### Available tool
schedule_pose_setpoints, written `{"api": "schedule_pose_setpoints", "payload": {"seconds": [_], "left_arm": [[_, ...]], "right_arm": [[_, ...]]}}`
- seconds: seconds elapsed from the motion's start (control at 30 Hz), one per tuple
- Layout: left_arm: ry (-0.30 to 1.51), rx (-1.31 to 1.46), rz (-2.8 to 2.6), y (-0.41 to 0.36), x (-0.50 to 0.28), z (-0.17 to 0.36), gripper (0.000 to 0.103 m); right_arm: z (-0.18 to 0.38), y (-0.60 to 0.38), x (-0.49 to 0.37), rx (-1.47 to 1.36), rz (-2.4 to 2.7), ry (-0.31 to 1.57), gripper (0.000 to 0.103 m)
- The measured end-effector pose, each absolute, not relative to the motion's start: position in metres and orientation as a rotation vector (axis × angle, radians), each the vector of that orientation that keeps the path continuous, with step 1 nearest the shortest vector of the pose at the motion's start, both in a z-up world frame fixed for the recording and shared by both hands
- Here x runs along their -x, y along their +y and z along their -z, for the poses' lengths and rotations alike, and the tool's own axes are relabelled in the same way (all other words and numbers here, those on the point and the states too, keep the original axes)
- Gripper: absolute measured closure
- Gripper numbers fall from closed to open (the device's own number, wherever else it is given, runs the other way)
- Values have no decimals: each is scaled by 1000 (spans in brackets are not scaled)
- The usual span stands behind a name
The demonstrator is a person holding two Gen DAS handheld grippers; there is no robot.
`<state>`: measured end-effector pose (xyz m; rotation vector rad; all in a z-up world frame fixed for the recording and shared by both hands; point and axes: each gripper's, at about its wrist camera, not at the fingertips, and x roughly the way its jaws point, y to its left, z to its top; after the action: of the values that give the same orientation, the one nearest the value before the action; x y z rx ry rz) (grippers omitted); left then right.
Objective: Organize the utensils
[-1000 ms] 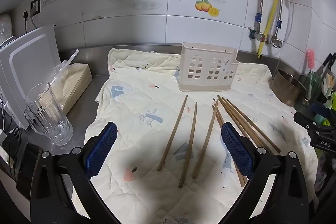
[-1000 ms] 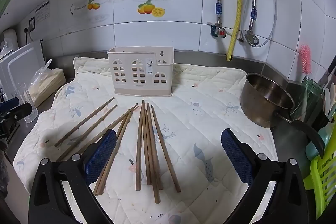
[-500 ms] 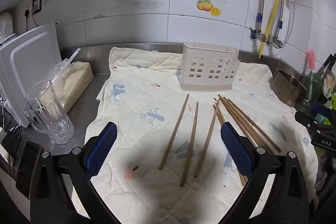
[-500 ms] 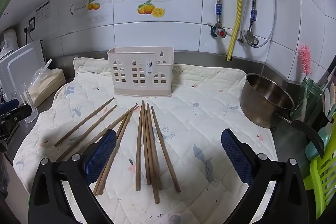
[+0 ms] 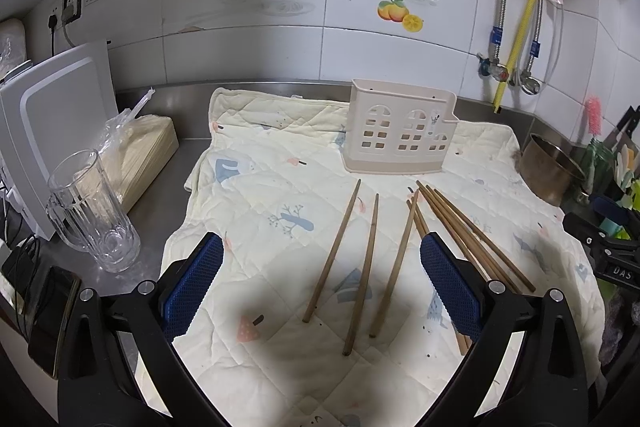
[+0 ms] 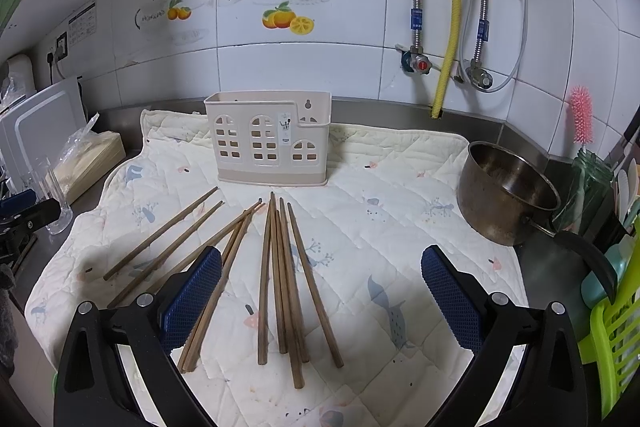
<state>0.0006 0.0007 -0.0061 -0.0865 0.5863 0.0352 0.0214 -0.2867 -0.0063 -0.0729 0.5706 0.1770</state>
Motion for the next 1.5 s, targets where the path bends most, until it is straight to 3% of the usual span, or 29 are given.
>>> {"api": "schedule_pose_setpoints", "payload": {"seconds": [1.5], "left_arm": [[584, 97, -31, 5, -3, 3, 6]], "right_arm": [[8, -280, -25, 80, -199, 562, 7]]}}
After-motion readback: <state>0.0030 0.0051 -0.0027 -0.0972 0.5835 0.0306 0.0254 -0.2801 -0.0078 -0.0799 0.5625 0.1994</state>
